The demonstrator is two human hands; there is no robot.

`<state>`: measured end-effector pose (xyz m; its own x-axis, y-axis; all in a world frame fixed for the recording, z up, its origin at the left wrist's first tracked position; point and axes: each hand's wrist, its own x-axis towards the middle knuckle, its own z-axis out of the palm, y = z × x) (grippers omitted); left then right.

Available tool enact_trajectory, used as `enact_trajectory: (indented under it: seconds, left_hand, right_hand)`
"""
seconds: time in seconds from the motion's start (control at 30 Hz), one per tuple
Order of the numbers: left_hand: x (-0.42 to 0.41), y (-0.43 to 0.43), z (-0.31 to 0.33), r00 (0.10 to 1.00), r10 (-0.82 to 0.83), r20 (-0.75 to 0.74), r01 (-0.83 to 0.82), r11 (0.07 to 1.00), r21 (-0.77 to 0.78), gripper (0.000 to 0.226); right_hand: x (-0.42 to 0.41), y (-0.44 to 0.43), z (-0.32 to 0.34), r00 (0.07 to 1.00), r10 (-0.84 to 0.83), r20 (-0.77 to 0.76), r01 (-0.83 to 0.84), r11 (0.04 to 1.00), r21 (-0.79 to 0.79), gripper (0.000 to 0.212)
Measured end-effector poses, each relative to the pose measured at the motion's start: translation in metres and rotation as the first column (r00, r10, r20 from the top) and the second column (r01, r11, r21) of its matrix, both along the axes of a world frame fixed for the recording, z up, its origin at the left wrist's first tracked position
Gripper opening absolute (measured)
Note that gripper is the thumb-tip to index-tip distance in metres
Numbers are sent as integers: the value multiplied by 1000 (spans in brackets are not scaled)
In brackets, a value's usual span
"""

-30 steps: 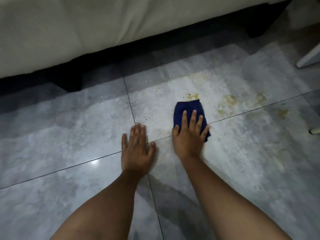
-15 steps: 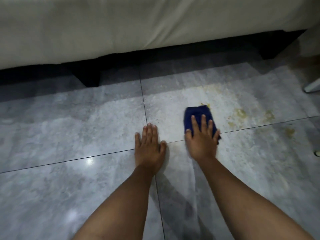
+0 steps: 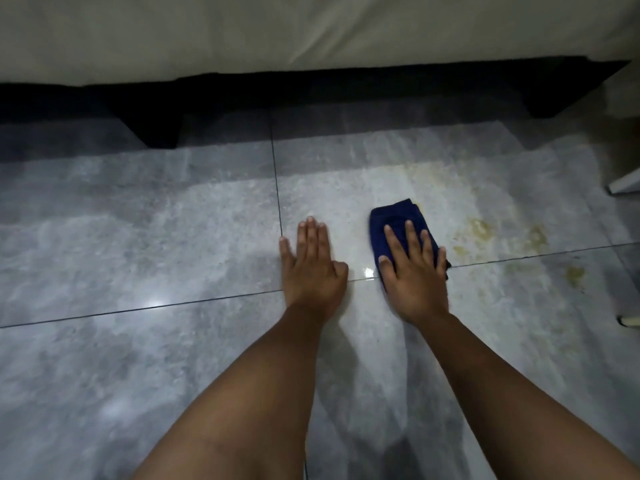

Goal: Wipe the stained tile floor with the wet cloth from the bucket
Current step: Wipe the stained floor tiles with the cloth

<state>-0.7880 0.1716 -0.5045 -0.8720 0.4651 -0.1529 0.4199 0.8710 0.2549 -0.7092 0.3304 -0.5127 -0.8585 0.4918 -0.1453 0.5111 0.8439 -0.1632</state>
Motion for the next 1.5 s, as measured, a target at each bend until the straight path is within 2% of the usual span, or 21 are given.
enact_trajectory:
  seconds: [0.2, 0.33, 0.43, 0.53, 0.63, 0.7, 0.8, 0.87, 0.93, 1.0, 1.03, 1.13, 1.2, 1.27, 1.37, 1.5]
  left_hand:
    - [-6, 9, -10, 999, 13, -37, -12, 1000, 25, 72]
    - [-4, 5, -13, 999, 30, -19, -30, 999, -21, 72]
    - [-4, 13, -9, 1000, 21, -18, -21, 1000, -15, 72]
    - [-5, 17, -9, 999, 28, -23, -27, 999, 18, 72]
    - [-12, 9, -13, 999, 24, -37, -25, 1000, -10, 72]
    - [-10, 4, -14, 999, 25, -31, -26, 999, -34, 72]
    - [-6, 10, -11, 999, 26, -31, -26, 1000, 7, 71]
    - [-10, 17, -8, 999, 23, -47, -22, 999, 36, 72]
    - [-14, 16, -9, 998, 19, -54, -18, 999, 27, 72]
    - [-14, 8, -13, 999, 12, -43, -13, 1000, -13, 73]
    - [-13, 4, -15, 999, 17, -36, -18, 999, -32, 73]
    - [-8, -3, -15, 999, 20, -33, -22, 998, -67, 73]
    - [-6, 0, -12, 999, 18, -35, -20, 998, -57, 72]
    - [-7, 8, -8, 999, 23, -48, -24, 1000, -14, 72]
    - [-15, 16, -8, 998, 12, -57, -11, 1000, 15, 71]
    - [-10, -3, -18, 999, 22, -42, -24, 999, -35, 72]
  right_hand:
    - [15, 18, 2, 950, -306, -59, 306, 952, -11, 56]
    - [5, -27, -1, 983, -182, -9, 181, 983, -3, 56]
    - [-36, 1, 5, 998, -50, 22, 50, 999, -4, 56]
    - [-54, 40, 7, 988, -155, 8, 155, 988, -21, 56]
    - [-46, 15, -4, 950, -309, -54, 308, 951, -27, 57]
    - [-38, -6, -9, 970, -242, -28, 242, 970, -27, 58]
    - [-45, 31, 1, 998, -61, 10, 61, 998, 3, 56]
    - [-48, 68, 8, 987, -162, -5, 162, 987, 6, 57]
    - [-36, 73, 3, 927, -374, -34, 374, 927, -27, 57]
    - [-21, 33, -4, 850, -522, -69, 520, 853, -51, 57]
    - [-15, 5, -6, 836, -542, -83, 539, 840, -55, 57]
    - [-14, -48, -5, 910, -412, -43, 409, 911, -54, 57]
    - [-24, -37, -1, 963, -271, 11, 271, 962, -38, 57]
    - [-34, 4, 5, 977, -212, 5, 212, 977, 3, 57]
    - [-19, 54, 6, 908, -418, -31, 417, 908, -31, 57]
    - [21, 8, -7, 782, -622, -40, 619, 782, -71, 57]
